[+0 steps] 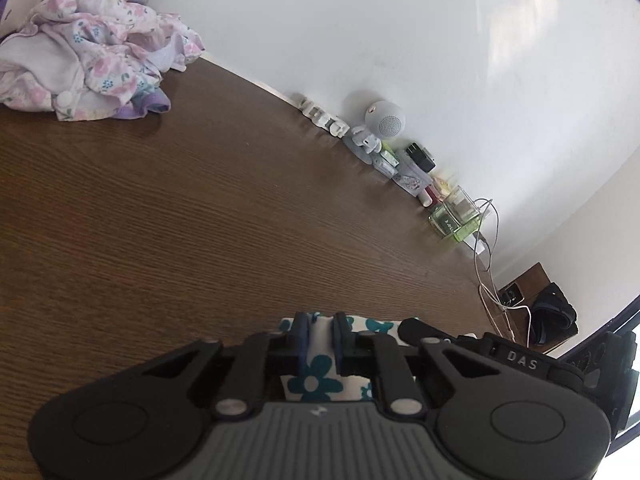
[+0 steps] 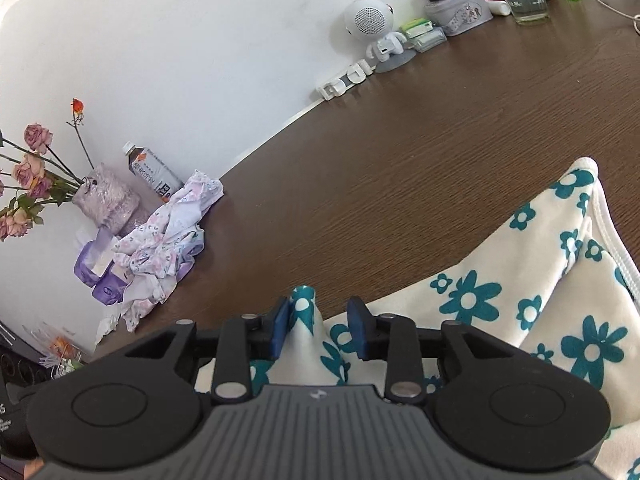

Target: Fold clothes

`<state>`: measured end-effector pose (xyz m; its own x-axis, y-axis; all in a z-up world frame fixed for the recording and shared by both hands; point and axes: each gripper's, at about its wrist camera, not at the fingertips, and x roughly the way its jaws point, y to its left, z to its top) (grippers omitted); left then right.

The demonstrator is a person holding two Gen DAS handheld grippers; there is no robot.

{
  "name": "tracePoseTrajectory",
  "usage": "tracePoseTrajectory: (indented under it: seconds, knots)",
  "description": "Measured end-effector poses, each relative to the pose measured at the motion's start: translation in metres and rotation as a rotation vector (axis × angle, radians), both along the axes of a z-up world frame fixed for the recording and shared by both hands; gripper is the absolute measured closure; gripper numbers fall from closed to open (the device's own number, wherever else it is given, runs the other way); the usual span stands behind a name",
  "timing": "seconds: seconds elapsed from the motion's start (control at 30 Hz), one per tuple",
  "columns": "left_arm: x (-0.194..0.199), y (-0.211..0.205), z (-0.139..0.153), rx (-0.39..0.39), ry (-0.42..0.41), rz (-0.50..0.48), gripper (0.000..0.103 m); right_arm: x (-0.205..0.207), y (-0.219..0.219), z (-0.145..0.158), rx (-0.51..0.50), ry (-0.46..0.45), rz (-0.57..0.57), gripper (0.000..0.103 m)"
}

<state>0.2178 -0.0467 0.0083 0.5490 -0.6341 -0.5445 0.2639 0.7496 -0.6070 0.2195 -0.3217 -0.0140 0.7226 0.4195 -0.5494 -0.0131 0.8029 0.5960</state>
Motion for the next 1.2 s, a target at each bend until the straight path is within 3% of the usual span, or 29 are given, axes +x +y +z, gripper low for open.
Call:
tracePoseTrajectory:
  seconds: [0.07, 0.27, 0.4, 0.47, 0.5, 0.57, 0.6, 0.67, 0.7, 0.73, 0.83, 0.9, 0.93, 1.0, 1.1, 1.13, 1.2]
  knots:
    - [-0.005, -0.001, -0.002, 0.012, -0.017, 0.016, 0.093, 0.002, 0.005, -0.004, -0.012, -0.002, 0.011, 0.086]
    - [-0.011, 0.004, 0.001, -0.027, -0.019, 0.045, 0.086, -0.006, -0.002, 0.002, 0.04, -0.015, -0.002, 0.076]
    - [-0.007, 0.002, -0.001, -0.021, 0.017, 0.056, 0.063, -0.012, -0.009, 0.005, 0.061, -0.008, -0.025, 0.076]
    - [-0.005, 0.001, -0.004, -0.018, 0.031, 0.057, 0.066, -0.01, -0.007, 0.0, 0.058, 0.015, -0.019, 0.08]
    - [-0.005, 0.001, -0.005, -0.018, 0.03, 0.055, 0.074, -0.009, -0.005, -0.003, 0.058, 0.027, -0.013, 0.094]
    - [-0.005, 0.001, -0.007, -0.02, 0.028, 0.052, 0.08, -0.011, -0.004, -0.001, 0.058, 0.01, -0.008, 0.094]
    - [-0.006, 0.003, -0.005, -0.027, 0.026, 0.053, 0.08, -0.012, -0.004, 0.0, 0.058, 0.0, -0.005, 0.093]
    - [-0.013, 0.008, 0.0, -0.031, 0.027, 0.068, 0.069, -0.022, -0.004, 0.009, 0.034, -0.021, -0.005, 0.081]
    - [-0.018, 0.011, 0.003, -0.027, 0.014, 0.068, 0.057, -0.028, -0.005, 0.014, 0.021, -0.032, -0.004, 0.062]
    - [-0.022, 0.014, 0.005, -0.023, 0.002, 0.068, 0.053, -0.036, -0.004, 0.02, -0.013, -0.049, -0.001, 0.052]
    - [-0.035, 0.018, 0.007, -0.014, 0.003, 0.056, 0.054, -0.064, 0.007, 0.03, -0.142, -0.099, 0.008, 0.052]
    - [-0.036, 0.013, 0.003, -0.036, 0.036, 0.026, 0.056, -0.072, 0.017, 0.026, -0.175, -0.086, 0.025, 0.054]
    - [-0.036, 0.011, 0.0, -0.055, 0.05, 0.005, 0.066, -0.073, 0.022, 0.022, -0.179, -0.081, 0.035, 0.066]
    - [-0.039, 0.006, -0.003, -0.043, 0.04, 0.008, 0.07, -0.074, 0.031, 0.015, -0.186, -0.089, 0.04, 0.083]
    - [-0.044, 0.01, -0.004, -0.069, 0.053, 0.036, 0.065, -0.078, 0.036, 0.017, -0.23, -0.123, 0.046, 0.08]
    - [-0.046, 0.015, -0.004, -0.076, 0.064, 0.05, 0.054, -0.081, 0.033, 0.018, -0.223, -0.121, 0.042, 0.073]
    - [-0.055, 0.021, -0.001, -0.065, 0.042, 0.066, 0.047, -0.089, 0.027, 0.021, -0.215, -0.126, 0.024, 0.059]
